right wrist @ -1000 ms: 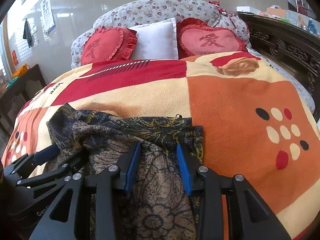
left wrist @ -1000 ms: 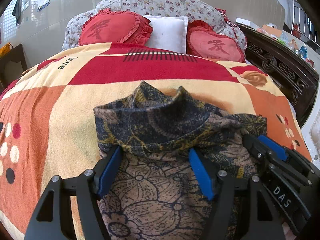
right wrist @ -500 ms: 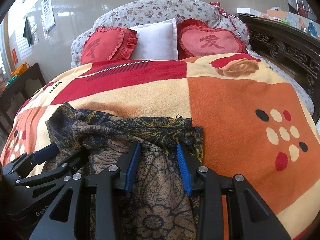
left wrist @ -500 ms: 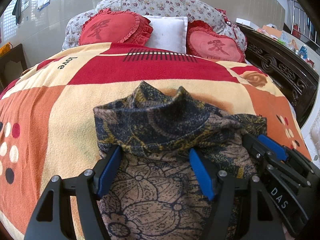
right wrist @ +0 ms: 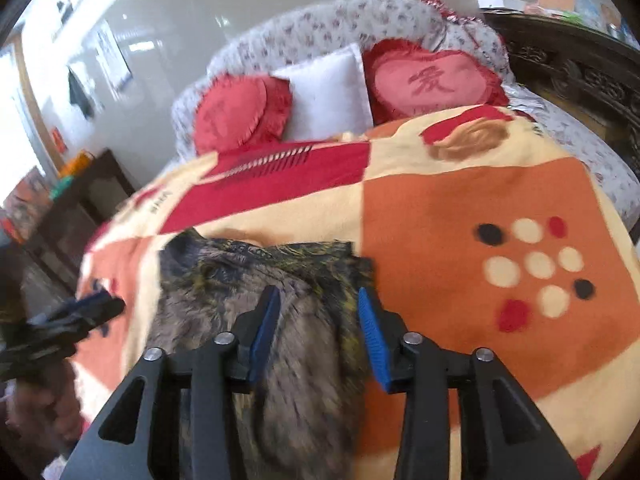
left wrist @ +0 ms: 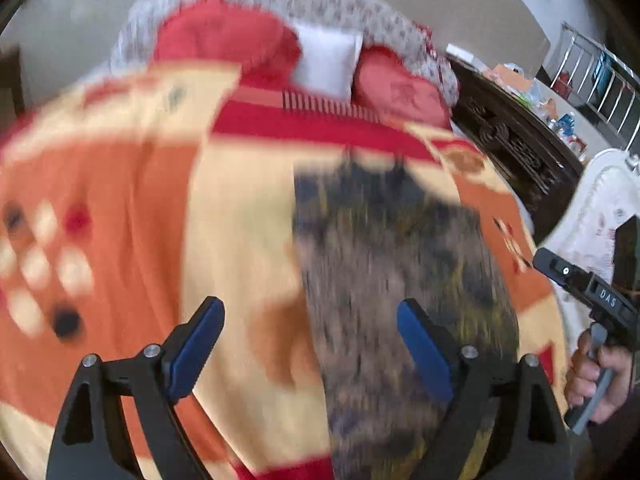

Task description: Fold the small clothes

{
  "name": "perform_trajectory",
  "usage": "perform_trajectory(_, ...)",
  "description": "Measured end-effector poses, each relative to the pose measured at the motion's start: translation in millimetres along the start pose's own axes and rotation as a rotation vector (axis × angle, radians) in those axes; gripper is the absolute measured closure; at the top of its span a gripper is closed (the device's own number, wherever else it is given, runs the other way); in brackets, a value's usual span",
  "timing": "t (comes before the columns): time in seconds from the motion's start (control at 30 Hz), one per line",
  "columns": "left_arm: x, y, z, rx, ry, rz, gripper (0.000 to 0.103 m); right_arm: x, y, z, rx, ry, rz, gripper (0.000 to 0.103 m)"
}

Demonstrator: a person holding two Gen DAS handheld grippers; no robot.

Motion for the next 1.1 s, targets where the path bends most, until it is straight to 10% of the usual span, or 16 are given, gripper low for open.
perform_trajectory(0.17, 30.2, -33.3, -17.5, 0.200, 0.053, 0.131, 0.013, 36.2, 9.8, -30.7, -0.080, -0.104, 0.041, 0.034)
perform_trajectory(0.47, 12.1, -49.4, -16.5, 0.351, 0.229, 0.130, 0.013, 62.9, -28.3, -34.9, -0.210, -0.142, 0.073, 0.032)
perform_trajectory(0.67, 13.1, -54.2, -14.8, 0.333, 0.235, 0.128, 0.031, 71.0, -53.1, -49.7, -0.424, -0.336, 0.083, 0.021)
perform_trajectory(0.77, 11.5, -55.6, -15.0, 0.302, 0.230, 0.120, 0.041, 76.4, -53.8, -42.2, -0.668, -0.369, 0.118, 0.021)
perform_trajectory(1.0, 13.3, -56.3, -5.4, 0.291, 0.239, 0.120, 0.044, 79.8, -58.5, -31.5, -0.610, -0.285, 0.114, 0.043)
perform_trajectory(1.1, 11.8, -52.5, -6.6, 0.217, 0.196, 0.105, 0.080, 83.8, -56.6, -12.6, -0.555, -0.148, 0.123, 0.053)
Point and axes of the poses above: each gripper's, at about its wrist camera, not at the fingertips, and y roughly against the way its jaws point, z to its left, x to its underside, the point moved 3 cm from there along -y, roughly the way its jaws point, and after that the axes turned 4 degrees about y, right-handed, at the moved point
